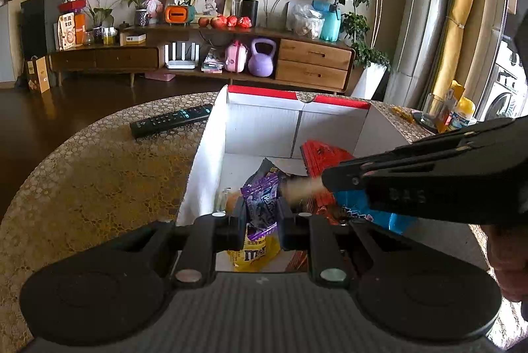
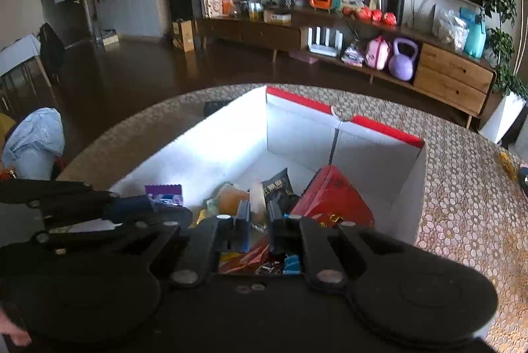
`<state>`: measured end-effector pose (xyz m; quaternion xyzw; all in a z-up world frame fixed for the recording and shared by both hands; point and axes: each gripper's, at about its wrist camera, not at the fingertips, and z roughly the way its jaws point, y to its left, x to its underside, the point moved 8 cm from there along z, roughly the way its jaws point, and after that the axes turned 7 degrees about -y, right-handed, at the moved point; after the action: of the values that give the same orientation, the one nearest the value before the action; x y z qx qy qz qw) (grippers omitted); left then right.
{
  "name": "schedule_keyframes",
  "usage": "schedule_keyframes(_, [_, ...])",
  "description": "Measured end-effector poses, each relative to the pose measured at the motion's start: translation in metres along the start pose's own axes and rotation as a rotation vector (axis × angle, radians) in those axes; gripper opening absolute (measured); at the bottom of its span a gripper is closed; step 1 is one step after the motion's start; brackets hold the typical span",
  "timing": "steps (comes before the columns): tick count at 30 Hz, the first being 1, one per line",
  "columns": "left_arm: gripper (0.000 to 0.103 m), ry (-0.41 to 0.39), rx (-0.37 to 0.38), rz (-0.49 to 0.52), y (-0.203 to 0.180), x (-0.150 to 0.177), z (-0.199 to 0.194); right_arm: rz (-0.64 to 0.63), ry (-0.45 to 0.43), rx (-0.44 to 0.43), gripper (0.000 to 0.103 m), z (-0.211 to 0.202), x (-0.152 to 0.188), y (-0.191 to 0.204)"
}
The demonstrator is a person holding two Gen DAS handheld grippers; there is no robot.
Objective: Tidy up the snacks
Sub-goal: 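Carry the candy and sausage stick over the box and open both grippers, then move both open tools back toward the white bag and brown chocolate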
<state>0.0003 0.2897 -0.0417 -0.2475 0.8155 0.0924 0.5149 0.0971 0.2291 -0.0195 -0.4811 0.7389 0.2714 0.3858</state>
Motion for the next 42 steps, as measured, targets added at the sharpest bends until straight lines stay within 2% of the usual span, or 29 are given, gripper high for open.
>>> schedule_keyframes(5, [0.018,-0.004,-0.001,-0.011,0.000,-0.001,0.000,0.025,0.011,0.001,0.010,-0.001,0.005,-0.002])
schedule_keyframes(11, [0.019,-0.004,-0.004,-0.005,0.000,0.000,-0.001,0.051,-0.046,0.017,0.011,-0.031,0.005,-0.011])
schedule_keyframes(12, [0.023,-0.003,-0.005,-0.001,-0.001,0.000,-0.001,0.053,-0.062,0.018,0.011,-0.038,0.004,-0.012])
schedule_keyframes(14, [0.034,-0.005,-0.007,0.006,-0.003,0.000,-0.002,0.053,-0.091,0.028,0.011,-0.051,0.005,-0.015])
schedule_keyframes(16, [0.081,-0.012,-0.018,0.008,-0.005,-0.001,-0.003,0.050,-0.116,0.043,0.011,-0.065,0.007,-0.019])
schedule_keyframes(17, [0.083,-0.033,-0.027,0.007,-0.006,-0.003,-0.006,0.047,-0.130,0.050,0.011,-0.072,0.009,-0.022])
schedule_keyframes(25, [0.083,-0.077,0.007,0.035,-0.030,-0.016,-0.022,0.123,-0.227,0.120,0.011,-0.123,0.024,-0.054])
schedule_keyframes(31, [0.083,-0.119,0.044,0.045,-0.056,-0.022,-0.043,0.188,-0.276,0.198,0.011,-0.159,0.052,-0.083])
schedule_keyframes(42, [0.083,-0.124,0.136,0.101,-0.113,-0.012,-0.066,0.329,-0.260,0.323,0.011,-0.185,0.105,-0.130])
